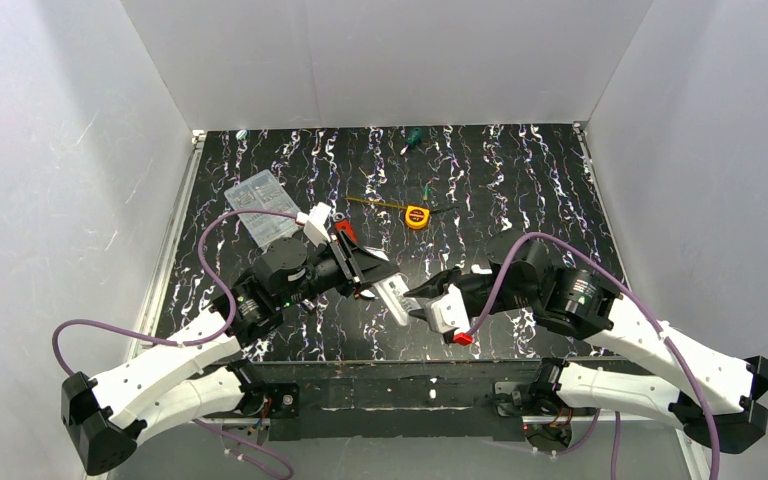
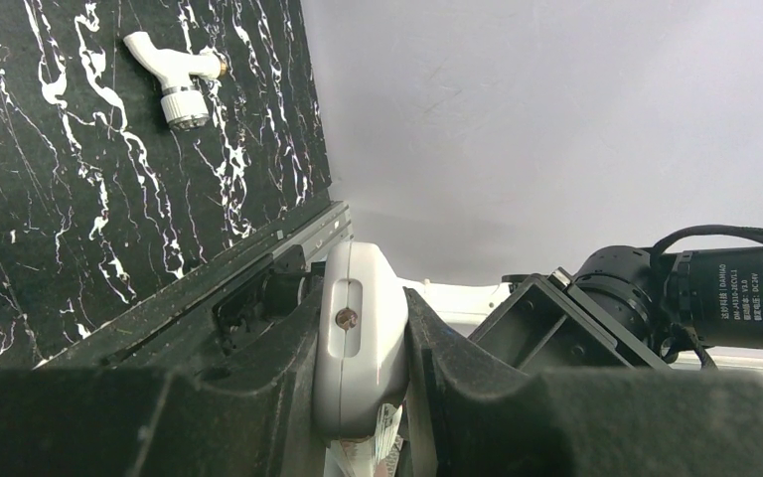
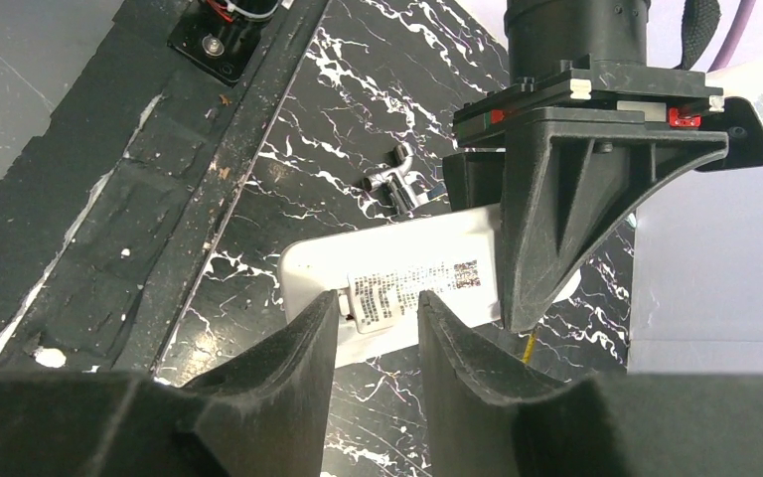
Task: Load the batteries into the remote control
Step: Remove the battery cover from the remote control.
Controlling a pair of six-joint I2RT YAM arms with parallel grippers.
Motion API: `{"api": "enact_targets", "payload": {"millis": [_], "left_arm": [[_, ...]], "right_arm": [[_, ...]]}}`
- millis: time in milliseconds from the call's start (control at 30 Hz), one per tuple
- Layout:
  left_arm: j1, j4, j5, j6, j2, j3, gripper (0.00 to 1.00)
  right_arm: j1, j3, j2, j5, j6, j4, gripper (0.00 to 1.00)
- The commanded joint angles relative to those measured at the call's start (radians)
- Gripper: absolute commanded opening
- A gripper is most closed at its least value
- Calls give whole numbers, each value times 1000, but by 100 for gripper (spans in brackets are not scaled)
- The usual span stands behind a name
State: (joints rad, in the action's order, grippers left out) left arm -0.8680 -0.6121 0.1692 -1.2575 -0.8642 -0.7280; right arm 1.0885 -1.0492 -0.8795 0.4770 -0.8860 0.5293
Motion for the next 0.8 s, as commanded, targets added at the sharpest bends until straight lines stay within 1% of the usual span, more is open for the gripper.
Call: {"api": "enact_targets", "payload": {"millis": [0,267,767], "left_arm": [[-3,-62,21,-3,15,-2,0],[-3,-70,19,-6,16,2,0],[-3,-78,15,-14,18,15,0]], "right_arm": [[1,-2,0,-14,-3,-38,43],[1,4,-1,-32,-8,-38,42],[1,29,24,-85,-13,-143,42]]}}
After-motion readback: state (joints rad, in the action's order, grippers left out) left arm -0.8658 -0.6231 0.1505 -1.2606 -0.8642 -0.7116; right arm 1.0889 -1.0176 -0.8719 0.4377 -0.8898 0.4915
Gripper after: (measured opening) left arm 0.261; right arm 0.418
